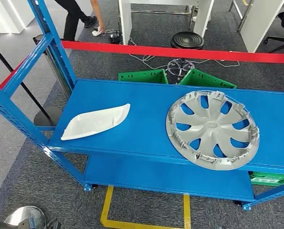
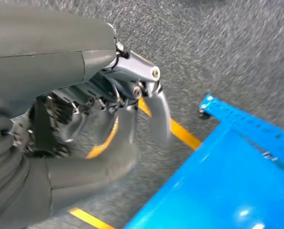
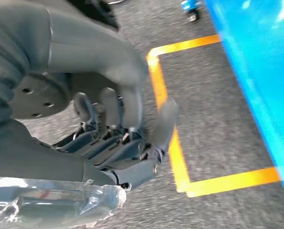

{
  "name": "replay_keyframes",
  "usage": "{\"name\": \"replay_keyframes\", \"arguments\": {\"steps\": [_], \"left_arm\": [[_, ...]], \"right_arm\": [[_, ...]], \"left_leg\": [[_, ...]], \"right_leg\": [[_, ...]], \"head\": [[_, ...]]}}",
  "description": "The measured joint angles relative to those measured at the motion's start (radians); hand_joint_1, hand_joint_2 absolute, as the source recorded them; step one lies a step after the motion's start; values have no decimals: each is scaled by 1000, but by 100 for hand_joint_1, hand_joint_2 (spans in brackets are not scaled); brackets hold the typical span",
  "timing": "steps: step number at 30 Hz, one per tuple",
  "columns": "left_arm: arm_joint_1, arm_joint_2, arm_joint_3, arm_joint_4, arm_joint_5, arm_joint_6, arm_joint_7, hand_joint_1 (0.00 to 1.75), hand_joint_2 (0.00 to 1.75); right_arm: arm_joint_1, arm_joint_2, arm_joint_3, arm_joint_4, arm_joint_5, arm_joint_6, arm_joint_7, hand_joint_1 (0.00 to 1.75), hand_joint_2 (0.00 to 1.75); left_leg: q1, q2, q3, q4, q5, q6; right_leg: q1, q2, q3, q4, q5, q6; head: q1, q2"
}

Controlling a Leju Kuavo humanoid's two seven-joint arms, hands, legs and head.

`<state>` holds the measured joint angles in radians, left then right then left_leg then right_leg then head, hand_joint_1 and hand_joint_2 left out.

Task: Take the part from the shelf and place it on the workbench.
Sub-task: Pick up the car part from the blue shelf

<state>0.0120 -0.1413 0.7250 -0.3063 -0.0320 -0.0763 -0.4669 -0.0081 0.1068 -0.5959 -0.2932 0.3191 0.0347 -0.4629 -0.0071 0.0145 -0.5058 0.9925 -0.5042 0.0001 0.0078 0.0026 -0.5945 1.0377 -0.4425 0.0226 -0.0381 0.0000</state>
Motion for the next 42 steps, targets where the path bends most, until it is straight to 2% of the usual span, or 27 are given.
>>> {"name": "replay_keyframes", "arguments": {"steps": [4,11,15,18,22,28,35,42], "left_arm": [[-12,-12,69,11,0,-2,-29,0,175],[-30,-29,190,26,0,-2,-81,0,175],[-40,-36,248,33,-3,-2,-111,0,175],[-43,-38,271,37,-15,8,-122,0,175],[-47,-41,285,40,-46,48,-120,0,175],[-48,-47,289,46,-95,116,-88,0,175],[-49,-56,289,54,-162,202,-25,0,175],[-50,-67,283,60,-216,238,-4,0,175]], "right_arm": [[-12,10,-47,-13,19,4,-63,0,175],[-22,37,-79,-140,3,-14,-165,0,175],[-21,54,-89,-226,-29,-52,-222,0,175],[-2,69,-76,-321,-84,-111,-234,0,175],[39,85,-19,-486,-140,-189,-238,0,175],[109,117,82,-749,-153,-301,-239,0,175],[242,134,264,-1094,-134,-444,-241,0,175],[345,137,384,-1351,-133,-473,-241,0,175]], "left_leg": [[0,0,0,0,0,0],[0,0,0,0,1,1],[0,1,0,0,1,1],[0,1,0,0,1,1],[0,1,0,0,1,1],[-1,1,0,0,1,1],[-1,1,0,0,1,1],[-1,1,0,0,1,1]], "right_leg": [[0,0,0,0,0,0],[0,0,0,0,1,0],[0,0,0,0,1,0],[0,0,0,0,1,0],[-1,0,0,0,1,0],[-1,0,0,0,1,0],[-1,0,0,0,1,0],[-1,0,0,0,1,0]], "head": [[0,0],[0,0],[0,0],[0,0],[0,0],[0,0],[0,0],[0,0]]}}
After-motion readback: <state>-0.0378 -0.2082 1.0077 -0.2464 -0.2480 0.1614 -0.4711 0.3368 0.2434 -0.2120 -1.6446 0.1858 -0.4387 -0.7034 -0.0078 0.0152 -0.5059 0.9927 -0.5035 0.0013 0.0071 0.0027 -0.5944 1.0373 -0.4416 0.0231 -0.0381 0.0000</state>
